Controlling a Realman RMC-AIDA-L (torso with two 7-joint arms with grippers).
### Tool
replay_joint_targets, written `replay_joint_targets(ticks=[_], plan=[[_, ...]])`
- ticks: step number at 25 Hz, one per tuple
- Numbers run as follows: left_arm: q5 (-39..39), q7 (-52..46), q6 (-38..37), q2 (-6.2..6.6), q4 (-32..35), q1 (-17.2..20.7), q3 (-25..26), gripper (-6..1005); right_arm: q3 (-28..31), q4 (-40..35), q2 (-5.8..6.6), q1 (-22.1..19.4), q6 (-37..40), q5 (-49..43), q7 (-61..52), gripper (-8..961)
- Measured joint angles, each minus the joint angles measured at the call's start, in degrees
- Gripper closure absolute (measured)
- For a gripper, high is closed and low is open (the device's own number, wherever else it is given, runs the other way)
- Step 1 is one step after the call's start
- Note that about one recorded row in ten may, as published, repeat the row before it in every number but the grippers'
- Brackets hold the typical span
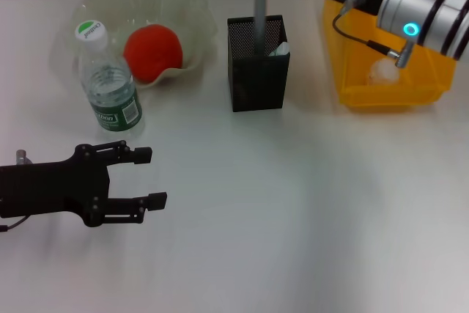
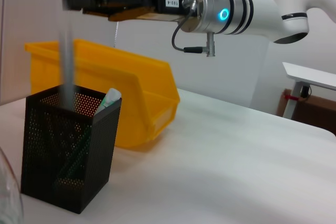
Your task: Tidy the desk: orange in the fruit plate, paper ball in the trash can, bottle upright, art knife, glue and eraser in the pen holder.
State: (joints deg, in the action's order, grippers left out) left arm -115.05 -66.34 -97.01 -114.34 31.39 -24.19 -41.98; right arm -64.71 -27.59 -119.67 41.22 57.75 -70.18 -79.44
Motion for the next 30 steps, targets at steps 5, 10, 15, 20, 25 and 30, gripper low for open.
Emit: replay_joint_targets(ticks=[5,10,15,20,25,30], plan=[[0.06,-0.04,-0.27,-0.09,0.17,0.01,0.40,171,-0.15,-4.14,0.65,-2.31,5.42,-1.34,-2.69,634],[0.12,-0.41,-2.13,0.20,0.37,-0.01,1.69,171,0.28,-14.81,3.96,-11.59,26.82,-7.00,-4.61,493],[0.11,-0.55,-6.95,1.22,1.28,0.13,4.16,171,3.19,-17.51,5.85,-18.35,43.90,-16.75,-1.51,331],[0.03,-0.61,-11.50,2.12,1.89,0.52,6.01,172,10.10,-10.44,4.82,-23.24,56.37,-23.02,11.02,216],[-0.09,-0.86,-12.35,2.25,1.92,0.64,6.09,172,10.30,-8.61,4.55,-24.39,57.24,-23.49,13.31,216],[-0.13,-1.24,-12.50,2.28,1.92,0.64,6.12,172,10.33,-8.41,4.56,-24.21,57.21,-23.78,13.39,216]])
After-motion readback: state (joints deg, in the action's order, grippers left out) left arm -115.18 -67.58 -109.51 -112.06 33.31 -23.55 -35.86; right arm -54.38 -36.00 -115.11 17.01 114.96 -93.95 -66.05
